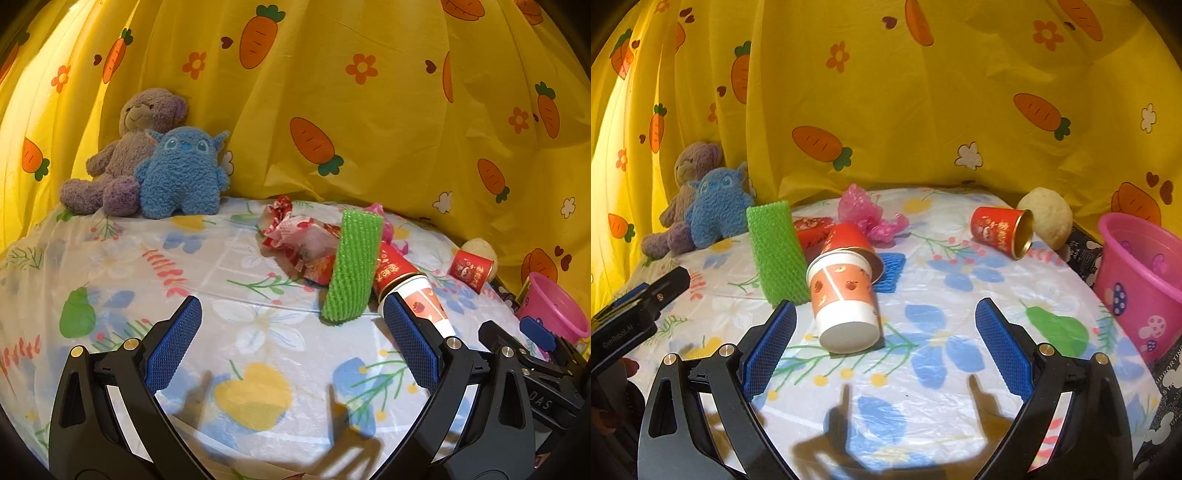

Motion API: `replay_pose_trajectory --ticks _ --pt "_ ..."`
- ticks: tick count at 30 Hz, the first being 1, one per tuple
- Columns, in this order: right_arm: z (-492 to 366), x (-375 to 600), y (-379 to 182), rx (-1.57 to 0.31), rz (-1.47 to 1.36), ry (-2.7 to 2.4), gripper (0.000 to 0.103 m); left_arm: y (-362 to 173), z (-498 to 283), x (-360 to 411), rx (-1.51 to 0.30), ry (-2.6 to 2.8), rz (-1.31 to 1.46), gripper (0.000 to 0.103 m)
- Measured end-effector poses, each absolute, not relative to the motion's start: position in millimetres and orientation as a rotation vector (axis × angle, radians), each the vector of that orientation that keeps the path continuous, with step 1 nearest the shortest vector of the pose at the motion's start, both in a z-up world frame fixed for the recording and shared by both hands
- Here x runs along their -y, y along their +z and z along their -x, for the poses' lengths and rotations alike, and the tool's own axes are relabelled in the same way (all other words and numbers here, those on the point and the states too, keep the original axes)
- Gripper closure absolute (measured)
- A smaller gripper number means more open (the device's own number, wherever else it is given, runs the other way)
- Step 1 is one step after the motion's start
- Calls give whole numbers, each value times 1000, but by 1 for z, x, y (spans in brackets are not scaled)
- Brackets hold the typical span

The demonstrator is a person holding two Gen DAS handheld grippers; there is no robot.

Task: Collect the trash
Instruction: 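Move both tools back toward the green foam sleeve and cups, then grasp the green foam sleeve with the left tool while the right tool grasps the orange cup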

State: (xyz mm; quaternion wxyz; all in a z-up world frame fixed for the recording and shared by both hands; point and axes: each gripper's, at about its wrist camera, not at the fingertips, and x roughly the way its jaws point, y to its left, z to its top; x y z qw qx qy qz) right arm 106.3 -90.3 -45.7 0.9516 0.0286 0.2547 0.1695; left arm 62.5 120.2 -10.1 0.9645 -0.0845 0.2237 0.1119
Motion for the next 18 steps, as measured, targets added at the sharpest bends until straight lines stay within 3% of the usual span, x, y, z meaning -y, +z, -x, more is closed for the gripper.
replay_pose_trajectory --ticks 18 --pt "-166 43 -68 -690 0 369 13 -9 -85 -132 -460 203 169 6"
